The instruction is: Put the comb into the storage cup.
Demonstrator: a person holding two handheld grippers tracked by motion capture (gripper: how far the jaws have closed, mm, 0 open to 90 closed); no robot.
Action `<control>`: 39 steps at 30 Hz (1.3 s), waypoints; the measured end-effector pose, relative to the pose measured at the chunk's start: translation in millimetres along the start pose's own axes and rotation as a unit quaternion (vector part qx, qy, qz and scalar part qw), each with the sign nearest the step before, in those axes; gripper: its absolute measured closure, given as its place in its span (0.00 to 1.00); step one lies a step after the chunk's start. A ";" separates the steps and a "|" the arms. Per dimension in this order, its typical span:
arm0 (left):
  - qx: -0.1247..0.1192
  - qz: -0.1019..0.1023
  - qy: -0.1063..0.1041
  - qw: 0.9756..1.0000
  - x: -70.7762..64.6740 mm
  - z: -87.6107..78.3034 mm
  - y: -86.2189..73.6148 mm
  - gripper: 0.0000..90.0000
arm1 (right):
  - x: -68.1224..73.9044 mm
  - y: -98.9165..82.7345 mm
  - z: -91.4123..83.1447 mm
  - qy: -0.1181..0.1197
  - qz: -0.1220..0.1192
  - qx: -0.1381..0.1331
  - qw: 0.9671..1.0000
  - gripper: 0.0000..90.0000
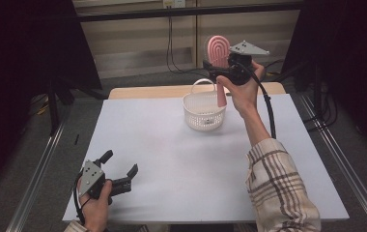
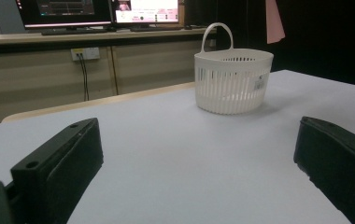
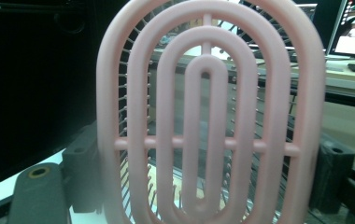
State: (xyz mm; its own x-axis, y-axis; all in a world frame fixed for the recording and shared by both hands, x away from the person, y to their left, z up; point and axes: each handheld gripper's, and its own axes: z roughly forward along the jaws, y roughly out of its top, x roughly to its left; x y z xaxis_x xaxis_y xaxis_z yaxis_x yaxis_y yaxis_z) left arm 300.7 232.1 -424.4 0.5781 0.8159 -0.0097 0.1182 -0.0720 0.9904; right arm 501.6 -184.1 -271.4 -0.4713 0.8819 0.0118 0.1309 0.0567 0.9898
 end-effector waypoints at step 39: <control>0.005 0.009 -0.002 1.000 1.2 -0.9 -0.3 0.02 | -7.2 -38.4 25.5 -0.006 0.013 0.020 1.000 0.21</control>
State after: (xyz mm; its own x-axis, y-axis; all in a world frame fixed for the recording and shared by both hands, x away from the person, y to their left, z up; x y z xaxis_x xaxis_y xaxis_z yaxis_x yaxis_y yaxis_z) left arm 300.6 233.6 -424.6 0.5827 0.8126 0.0076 0.1154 -0.0921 0.9890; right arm 522.2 -180.7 -313.1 -0.4563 0.8891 0.0355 0.1785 0.0524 0.9825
